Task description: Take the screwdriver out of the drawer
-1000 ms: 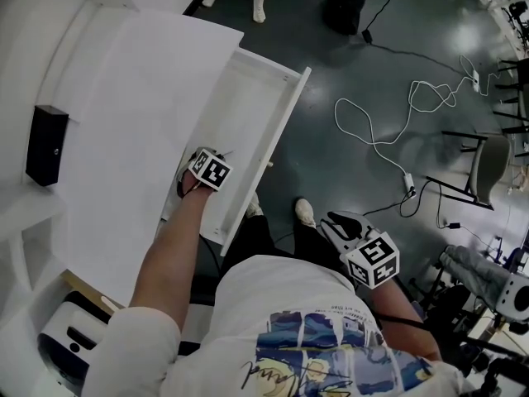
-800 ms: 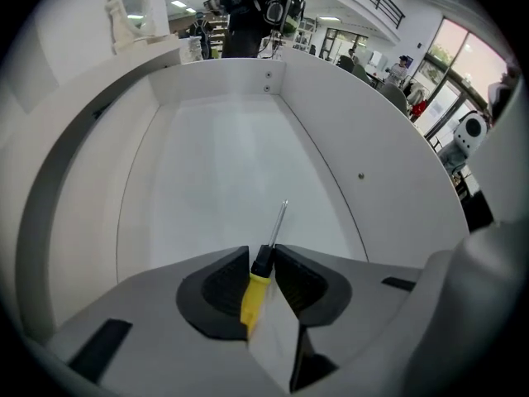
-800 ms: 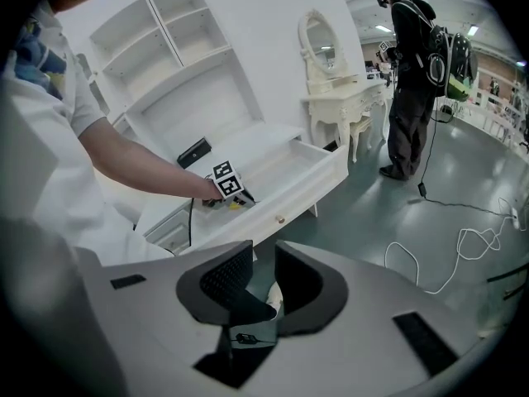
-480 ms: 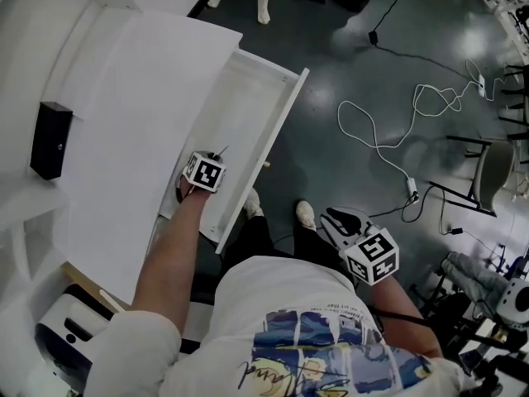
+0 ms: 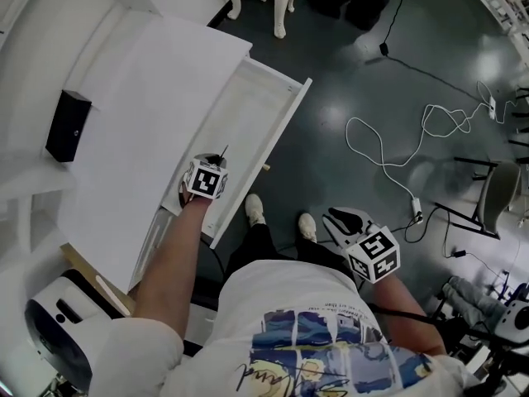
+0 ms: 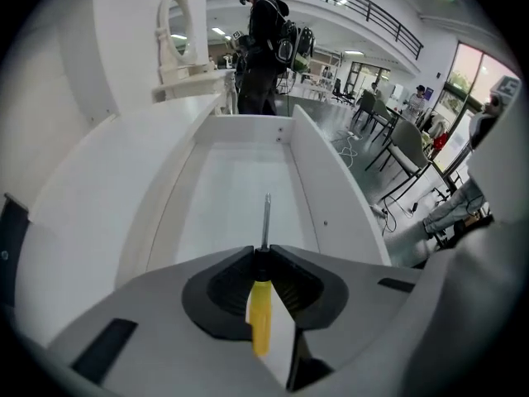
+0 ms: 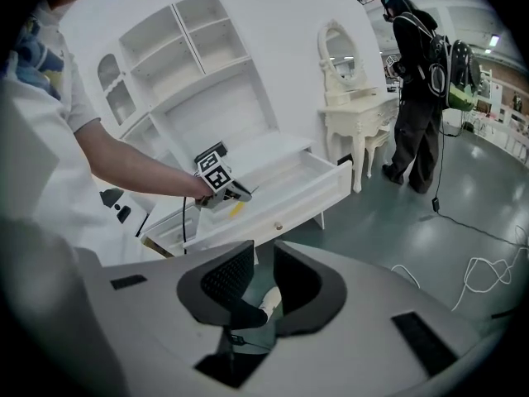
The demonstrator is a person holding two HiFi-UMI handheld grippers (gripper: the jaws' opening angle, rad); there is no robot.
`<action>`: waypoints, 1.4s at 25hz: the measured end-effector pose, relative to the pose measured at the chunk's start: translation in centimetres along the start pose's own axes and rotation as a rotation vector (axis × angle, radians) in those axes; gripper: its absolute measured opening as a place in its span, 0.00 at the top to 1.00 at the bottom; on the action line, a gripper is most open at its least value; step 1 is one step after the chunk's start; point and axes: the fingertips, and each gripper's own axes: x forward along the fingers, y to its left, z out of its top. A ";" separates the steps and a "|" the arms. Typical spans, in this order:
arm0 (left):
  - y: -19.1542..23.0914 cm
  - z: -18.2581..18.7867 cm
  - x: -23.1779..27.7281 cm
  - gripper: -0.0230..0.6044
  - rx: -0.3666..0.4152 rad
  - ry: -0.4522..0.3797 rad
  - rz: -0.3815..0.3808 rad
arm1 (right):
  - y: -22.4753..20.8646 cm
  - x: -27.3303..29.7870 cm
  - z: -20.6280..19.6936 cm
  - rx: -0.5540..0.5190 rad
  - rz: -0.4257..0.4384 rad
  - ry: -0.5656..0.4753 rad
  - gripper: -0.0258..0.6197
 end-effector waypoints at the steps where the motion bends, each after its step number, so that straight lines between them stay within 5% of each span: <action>1: -0.3 0.0 -0.5 0.85 -0.015 -0.007 0.001 | -0.1 -0.2 0.0 -0.011 0.005 -0.002 0.82; 18: -2.6 1.2 -13.0 0.85 -0.257 -0.301 0.091 | 0.9 -2.3 1.3 -0.232 0.110 -0.080 0.87; 35: -12.9 1.3 -25.5 0.85 -0.338 -0.565 0.090 | 2.7 -5.9 0.1 -0.364 0.181 -0.146 0.91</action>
